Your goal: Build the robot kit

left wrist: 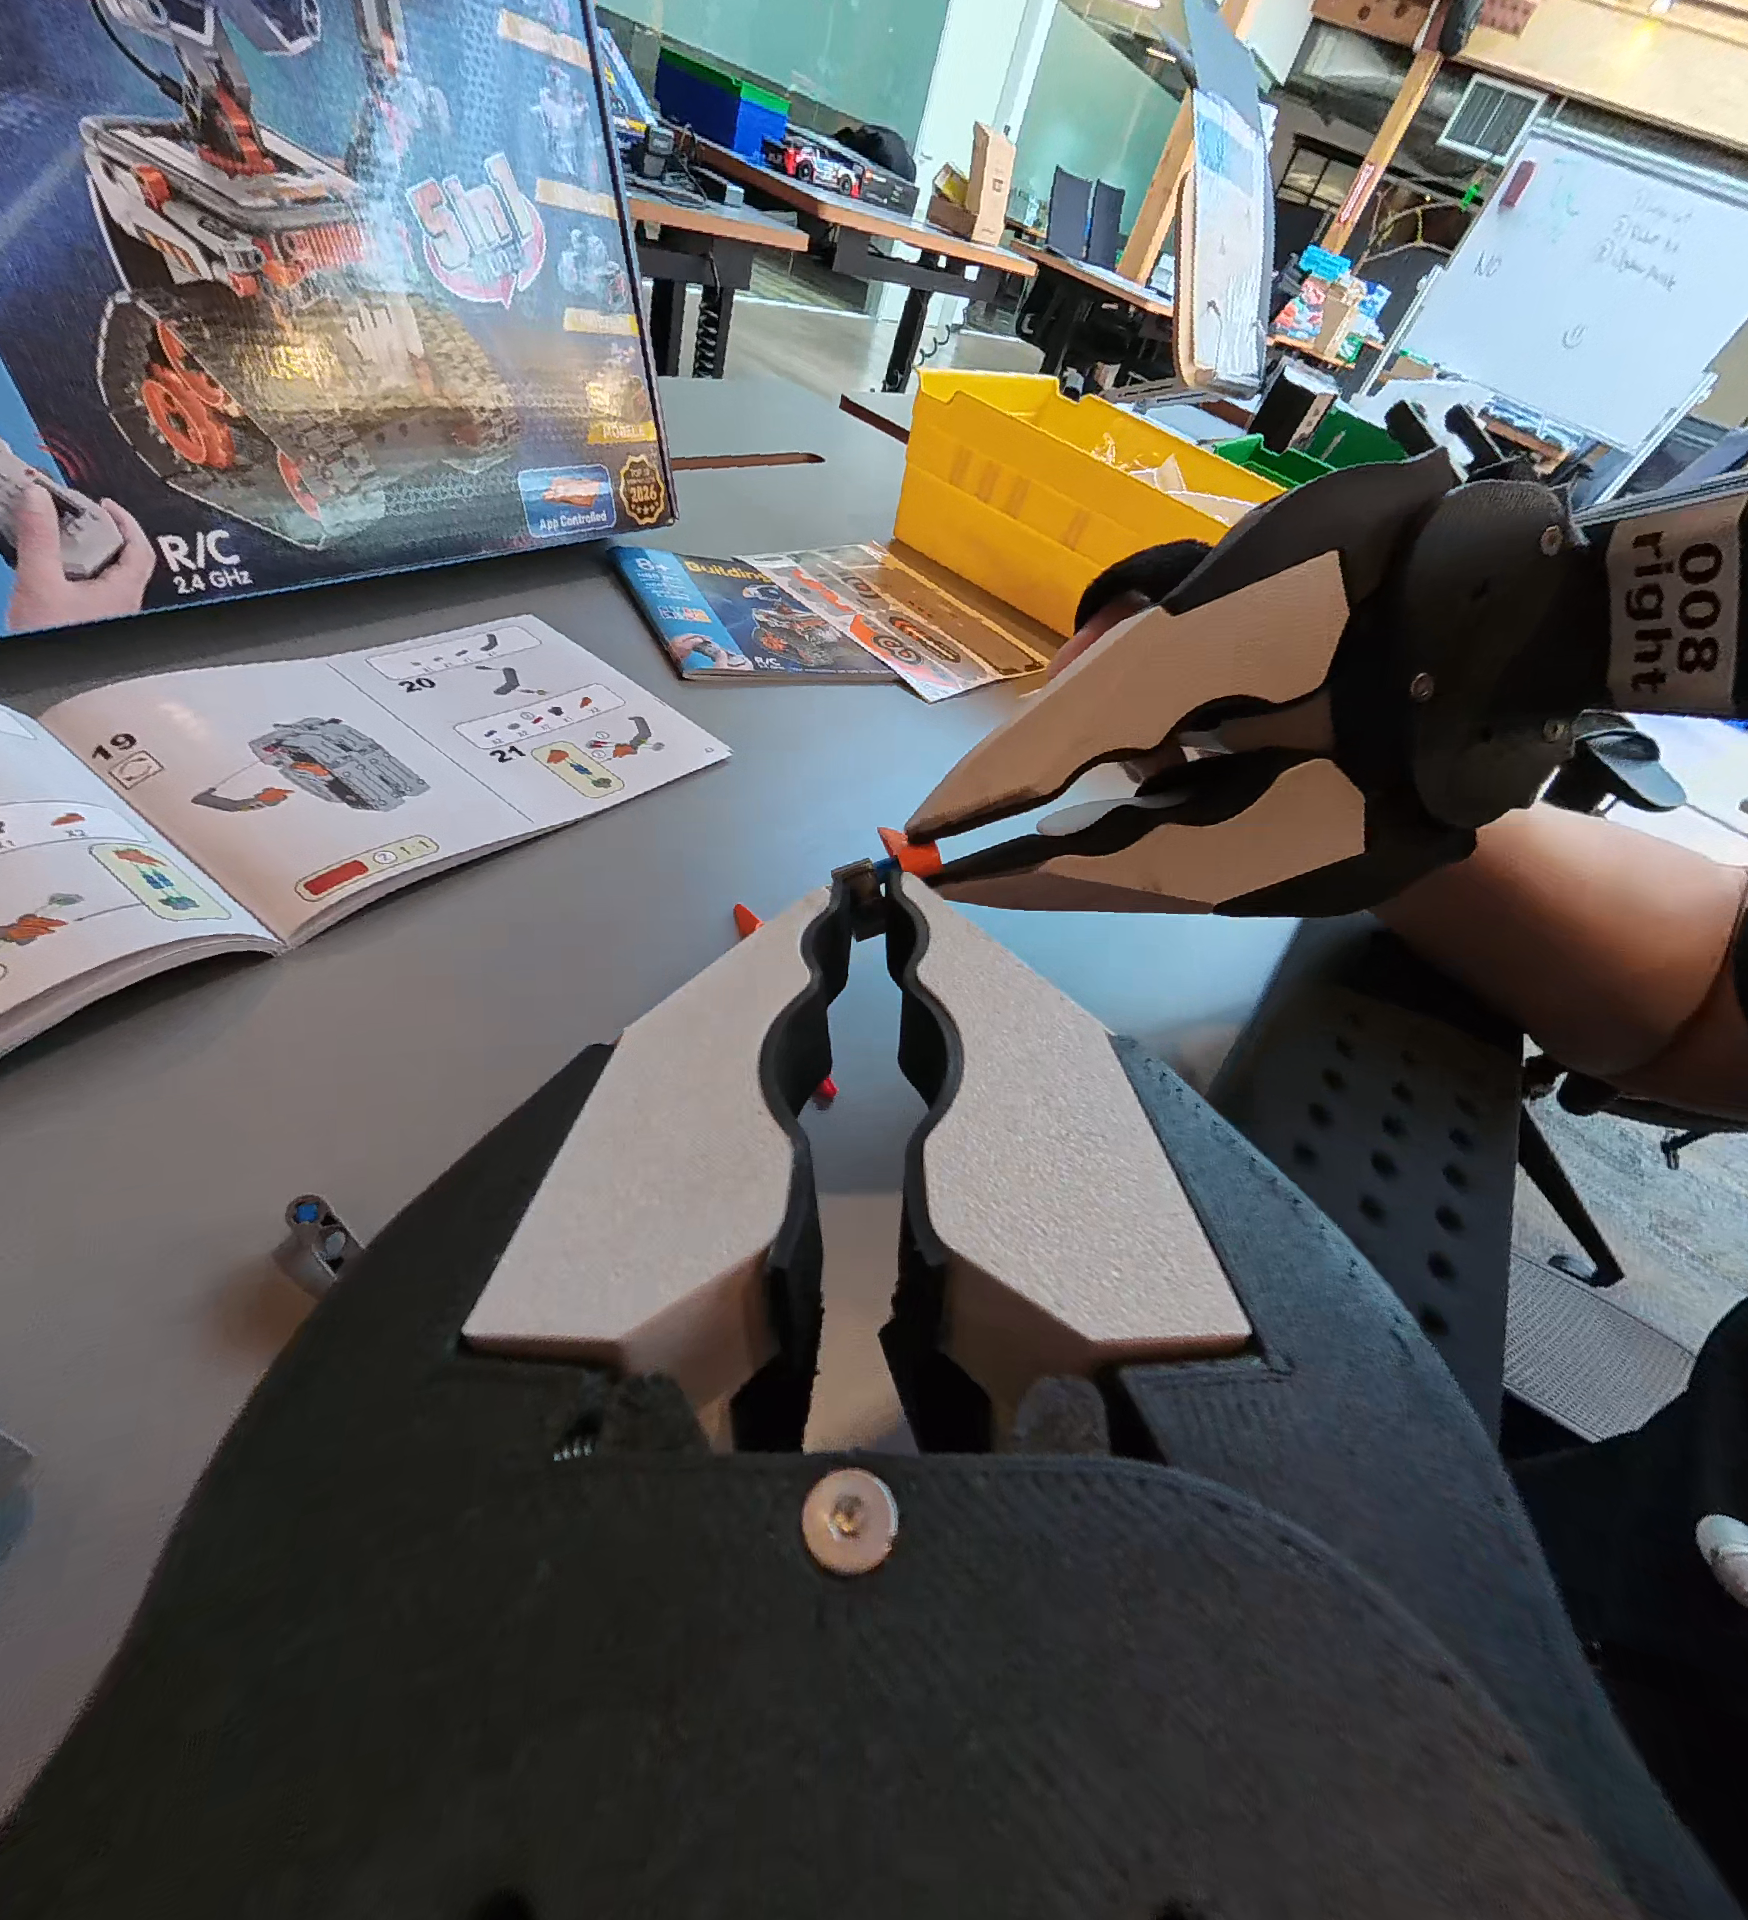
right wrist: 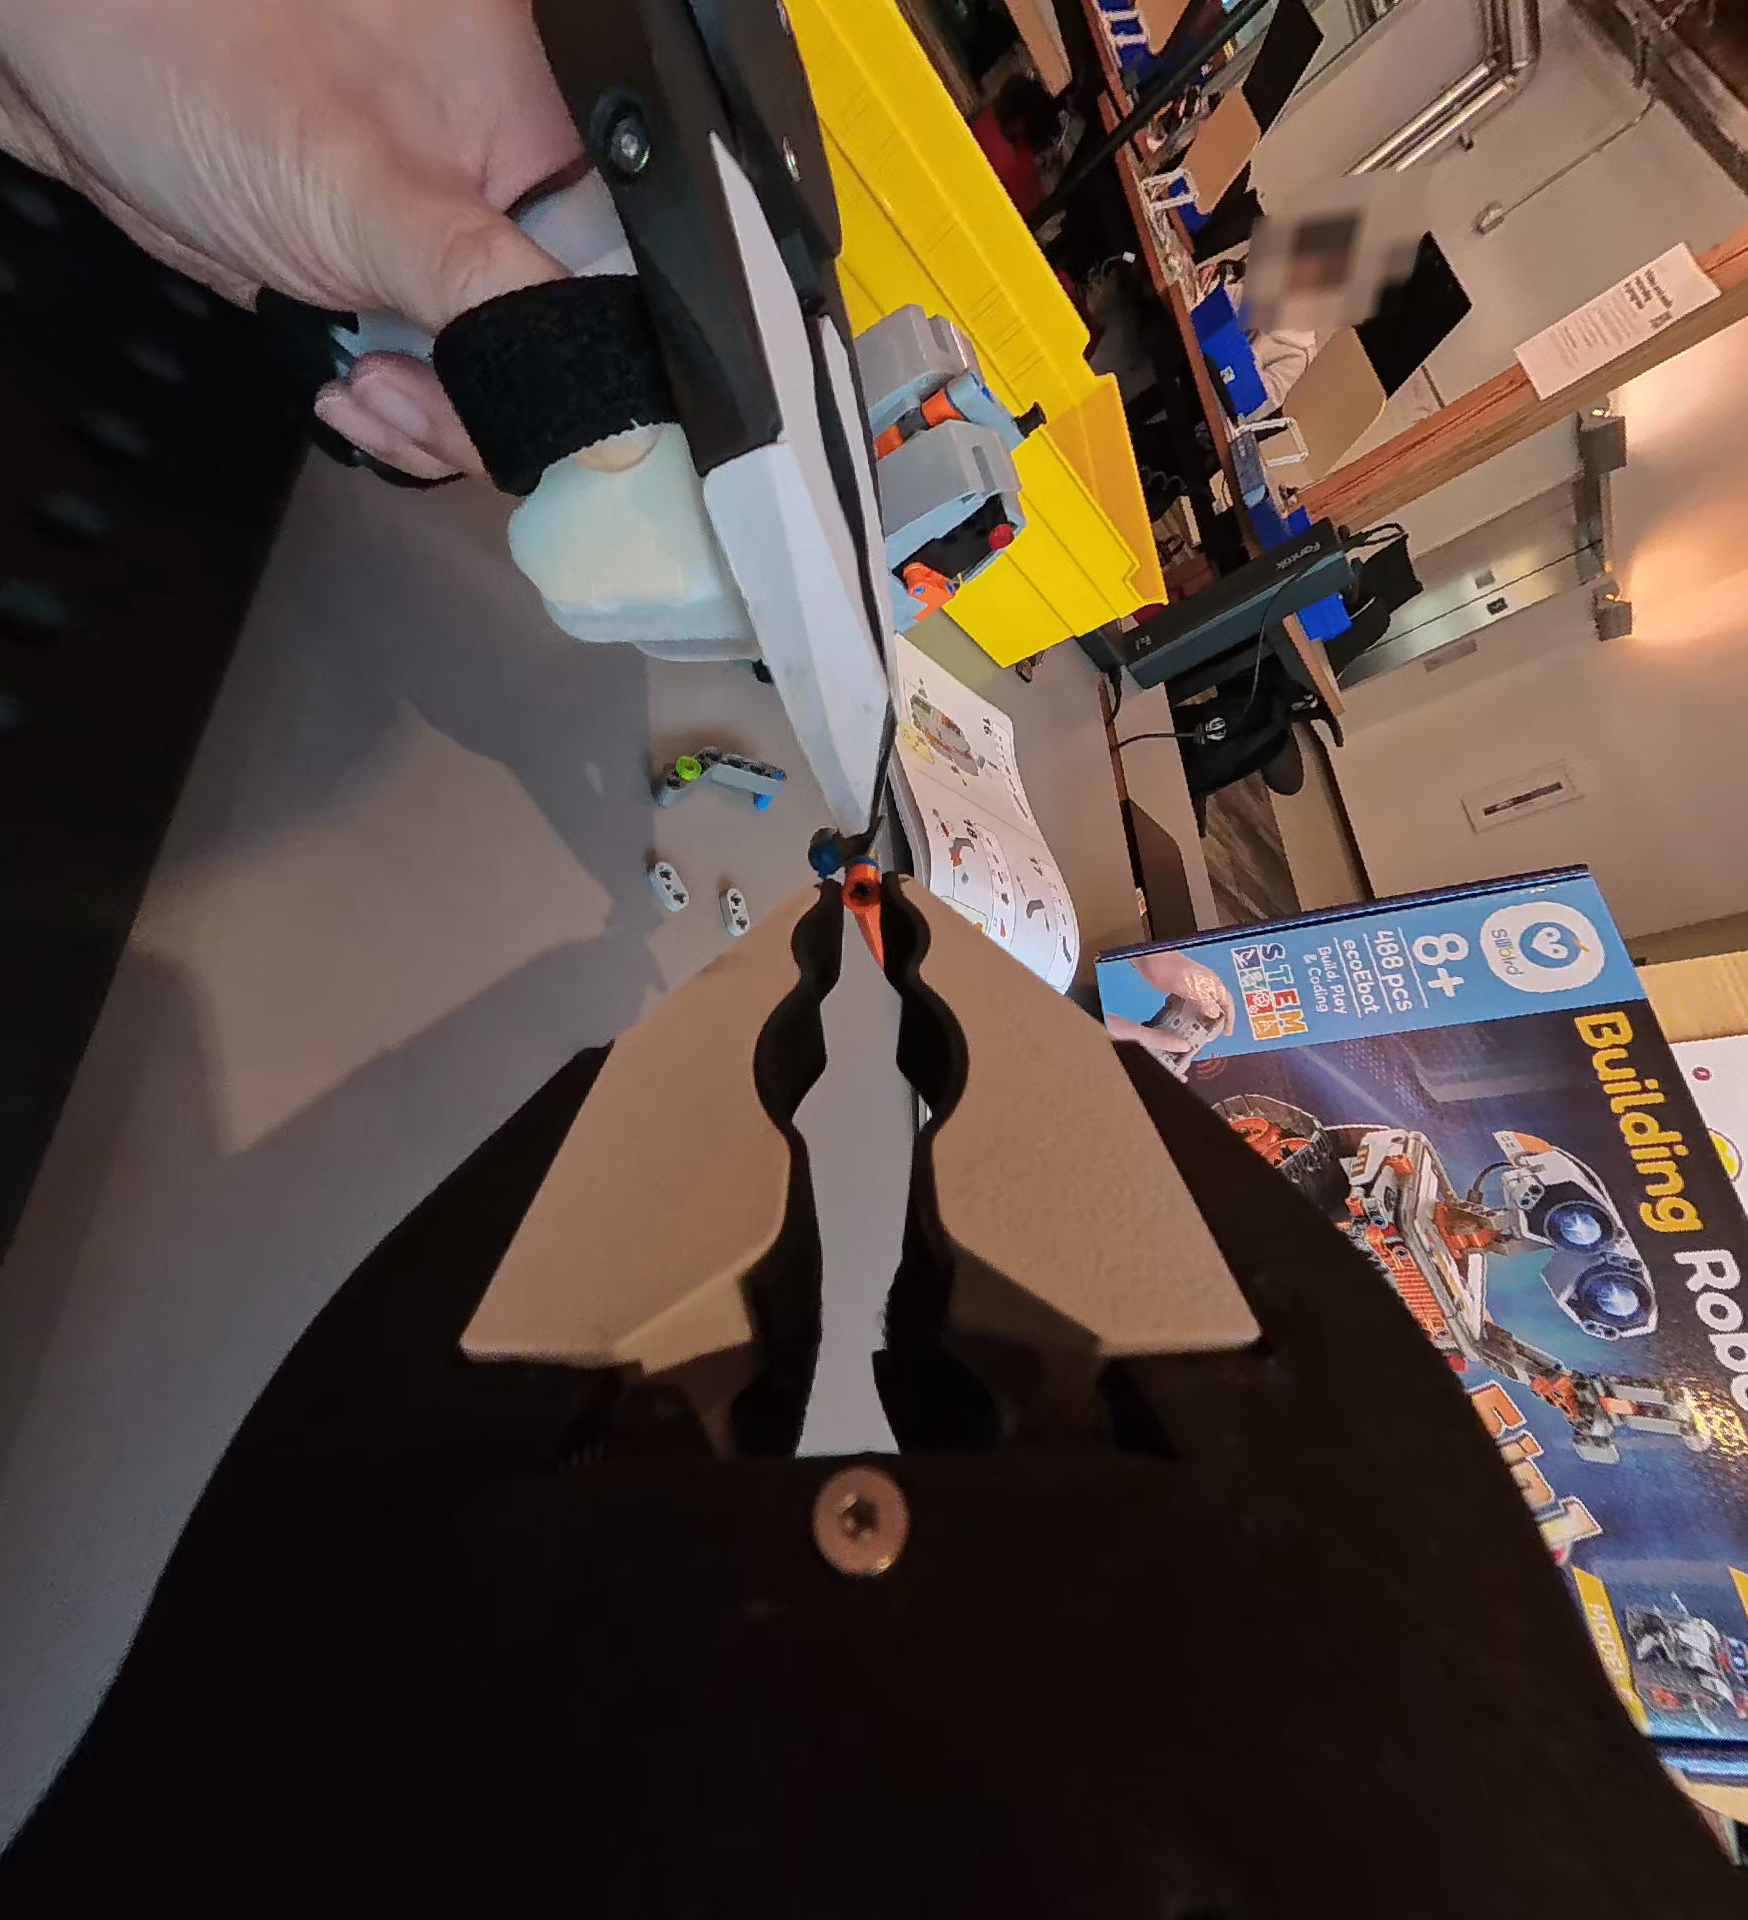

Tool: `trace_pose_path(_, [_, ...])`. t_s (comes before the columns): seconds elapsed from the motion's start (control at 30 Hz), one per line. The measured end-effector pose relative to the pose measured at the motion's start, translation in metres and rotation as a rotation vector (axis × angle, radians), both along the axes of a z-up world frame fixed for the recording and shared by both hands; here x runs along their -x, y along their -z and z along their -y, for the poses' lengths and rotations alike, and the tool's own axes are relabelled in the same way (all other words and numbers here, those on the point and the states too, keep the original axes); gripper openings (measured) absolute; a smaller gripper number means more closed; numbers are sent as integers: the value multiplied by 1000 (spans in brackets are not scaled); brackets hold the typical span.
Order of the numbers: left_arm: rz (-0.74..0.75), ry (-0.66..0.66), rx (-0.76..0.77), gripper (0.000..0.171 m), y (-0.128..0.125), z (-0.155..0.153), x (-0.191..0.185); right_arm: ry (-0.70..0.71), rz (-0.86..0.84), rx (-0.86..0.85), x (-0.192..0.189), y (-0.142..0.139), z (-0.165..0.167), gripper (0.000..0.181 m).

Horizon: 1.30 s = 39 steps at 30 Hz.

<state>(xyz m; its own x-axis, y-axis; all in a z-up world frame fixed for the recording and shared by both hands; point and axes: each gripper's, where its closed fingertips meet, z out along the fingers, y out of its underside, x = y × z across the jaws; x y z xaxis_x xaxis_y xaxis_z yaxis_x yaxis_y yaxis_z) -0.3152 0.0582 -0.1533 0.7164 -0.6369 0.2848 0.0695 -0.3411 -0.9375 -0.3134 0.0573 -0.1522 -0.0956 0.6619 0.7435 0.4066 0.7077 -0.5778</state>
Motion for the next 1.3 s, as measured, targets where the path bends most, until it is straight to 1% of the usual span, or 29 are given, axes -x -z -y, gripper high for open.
trace_pose_path(0.1, [28,6,8,4,-1,1,1,-1,-2,4,1,0,1,7])
trace_pose_path(0.27, [2,0,-39,4,-5,3,-2,4,-4,7,0,-2,1,7])
trace_pose_path(0.47, [-4,-29,-20,4,-1,1,1,56,8,-30,3,3,-3,7])
trace_pose_path(0.57, [-23,-34,-44,4,-3,0,1,50,-8,-36,4,1,-4,7])
trace_pose_path(0.6, [-51,-35,-81,4,-6,1,1,24,-19,-43,4,-1,-2,8])
trace_pose_path(0.67, [-172,-34,-200,4,-12,3,-3,-32,-48,-45,0,-7,1,9])
trace_pose_path(0.7, [-248,-35,-272,4,-15,6,-6,-58,-63,-28,-3,-10,3,12])
trace_pose_path(0.77, [-409,-32,-443,5,-23,14,-16,-105,-82,14,-10,-16,5,28])
trace_pose_path(0.8, [-491,-40,-521,4,-25,18,-19,-140,-65,33,-13,-14,8,33])
trace_pose_path(0.87, [-640,-7,-649,5,-21,26,-28,-190,-11,52,-20,-6,13,33])
trace_pose_path(0.93, [-772,10,-742,5,-13,30,-33,-214,49,47,-24,3,17,33])
trace_pose_path(1.03, [-935,50,-853,5,-2,33,-40,-240,77,22,-23,7,24,32])
trace_pose_path(1.13, [-1031,66,-918,5,6,33,-44,-244,98,-17,-22,10,27,27])
trace_pose_path(1.2, [-1050,77,-916,5,9,32,-45,-244,124,-56,-23,14,27,25])
trace_pose_path(1.3, [-1033,94,-889,5,12,32,-45,-239,165,-64,-25,20,28,27])
